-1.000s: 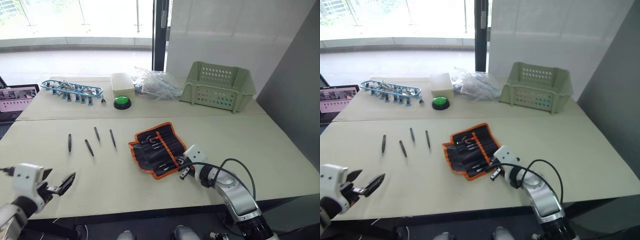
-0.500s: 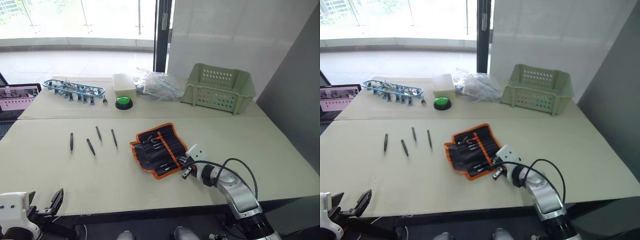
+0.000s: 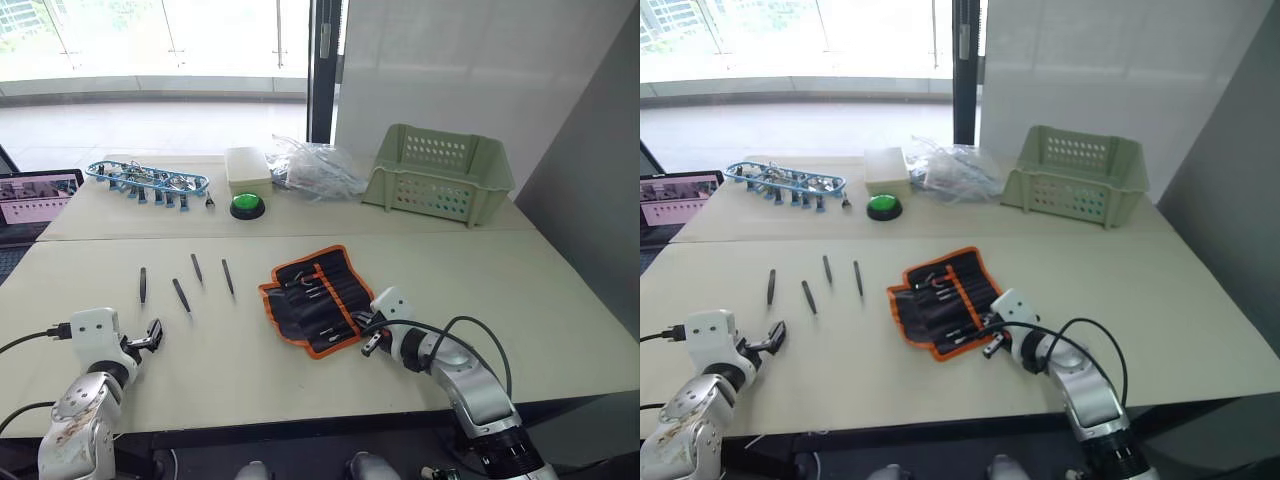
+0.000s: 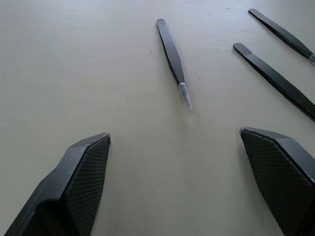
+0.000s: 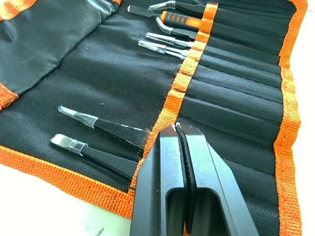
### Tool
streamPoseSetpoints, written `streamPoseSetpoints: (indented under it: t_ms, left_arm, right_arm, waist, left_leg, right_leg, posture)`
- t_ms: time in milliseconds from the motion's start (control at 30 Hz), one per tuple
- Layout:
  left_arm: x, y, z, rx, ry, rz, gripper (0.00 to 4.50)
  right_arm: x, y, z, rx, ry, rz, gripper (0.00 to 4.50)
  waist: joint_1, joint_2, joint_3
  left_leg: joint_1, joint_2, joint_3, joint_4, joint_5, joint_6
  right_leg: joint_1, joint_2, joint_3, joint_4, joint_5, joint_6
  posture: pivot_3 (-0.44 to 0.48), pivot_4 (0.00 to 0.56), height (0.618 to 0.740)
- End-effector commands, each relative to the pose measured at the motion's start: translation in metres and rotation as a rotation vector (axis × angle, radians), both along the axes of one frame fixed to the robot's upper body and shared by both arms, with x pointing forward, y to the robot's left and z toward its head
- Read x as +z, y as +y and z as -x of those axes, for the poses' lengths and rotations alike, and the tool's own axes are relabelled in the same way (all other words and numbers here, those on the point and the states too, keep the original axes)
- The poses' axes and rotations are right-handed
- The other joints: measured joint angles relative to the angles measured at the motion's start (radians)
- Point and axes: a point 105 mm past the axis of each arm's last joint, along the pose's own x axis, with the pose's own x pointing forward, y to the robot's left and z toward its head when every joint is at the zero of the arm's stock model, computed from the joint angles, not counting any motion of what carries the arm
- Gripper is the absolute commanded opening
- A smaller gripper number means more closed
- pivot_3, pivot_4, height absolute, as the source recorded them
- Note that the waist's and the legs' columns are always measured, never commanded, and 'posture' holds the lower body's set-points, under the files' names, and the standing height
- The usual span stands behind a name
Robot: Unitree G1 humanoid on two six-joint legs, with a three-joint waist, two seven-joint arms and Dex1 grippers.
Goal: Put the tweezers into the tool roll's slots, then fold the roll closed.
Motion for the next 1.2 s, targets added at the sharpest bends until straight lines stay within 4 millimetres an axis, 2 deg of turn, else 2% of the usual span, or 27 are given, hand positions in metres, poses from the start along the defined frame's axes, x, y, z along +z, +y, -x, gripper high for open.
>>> streamPoseSetpoints:
  t_ms: [33, 233, 500, 600, 700, 1067, 1200]
  left_arm:
    - [-0.011, 0.001, -0.011, 0.008, 0.05, 0.008, 4.45]
    - [-0.013, -0.003, -0.04, -0.008, 0.073, 0.019, 4.45]
    - [-0.025, -0.009, -0.052, -0.02, 0.105, 0.02, 4.45]
    - [-0.026, -0.01, -0.055, -0.021, 0.105, 0.019, 4.45]
    - [-0.024, -0.011, -0.058, -0.023, 0.102, 0.01, 3.7]
    - [-0.02, -0.012, -0.068, -0.023, 0.088, 0.016, 0.05]
    - [-0.017, -0.009, -0.067, -0.017, 0.075, 0.0, 0.05]
  right_arm:
    - [-0.02, 0.003, 0.007, 0.005, 0.081, 0.021, 0.0]
    - [-0.02, 0.002, 0.007, -0.002, 0.079, 0.018, 0.0]
    - [-0.018, 0.003, 0.006, -0.005, 0.074, 0.013, 0.0]
    - [-0.017, 0.004, 0.006, -0.005, 0.073, 0.011, 0.0]
    - [-0.017, 0.003, 0.006, -0.008, 0.071, 0.011, 0.0]
    - [-0.017, 0.001, 0.007, -0.011, 0.074, 0.014, 0.0]
    - [-0.017, 0.0, 0.007, -0.014, 0.075, 0.016, 0.0]
  waist:
    - [0.0, 0.001, 0.0]
    - [0.006, 0.003, 0.0]
    - [0.008, 0.007, 0.0]
    - [0.01, 0.008, 0.001]
    - [0.01, 0.008, 0.001]
    - [0.007, 0.009, 0.001]
    - [0.007, 0.009, 0.001]
  left_leg:
    - [0.0, 0.0, 0.0, 0.0, 0.0, 0.0]
    - [0.002, -0.001, -0.001, 0.0, 0.0, 0.0]
    - [0.008, -0.001, -0.001, 0.0, -0.001, -0.001]
    - [0.012, -0.001, -0.001, 0.0, -0.005, -0.008]
    - [0.013, -0.001, -0.001, 0.0, -0.005, -0.008]
    - [0.013, -0.001, -0.001, -0.001, -0.005, -0.008]
    - [0.013, -0.001, -0.001, -0.001, -0.005, -0.008]
  right_leg:
    - [0.0, 0.0, 0.0, 0.0, 0.0, -0.001]
    - [0.002, 0.0, 0.0, 0.001, -0.001, -0.002]
    - [0.01, 0.0, 0.0, 0.0, -0.001, -0.002]
    - [0.013, -0.001, -0.001, -0.001, -0.002, -0.002]
    - [0.014, -0.001, -0.001, -0.002, -0.002, -0.002]
    - [0.014, -0.001, -0.001, -0.004, -0.002, -0.002]
    - [0.014, -0.002, -0.001, -0.005, -0.002, -0.002]
  posture:
    - [0.0, 0.15, 0.725]
    - [0.0, 0.15, 0.725]
    - [0.0, 0.15, 0.725]
    - [0.0, 0.15, 0.725]
    - [0.0, 0.15, 0.725]
    - [0.0, 0.15, 0.725]
    - [0.0, 0.15, 0.725]
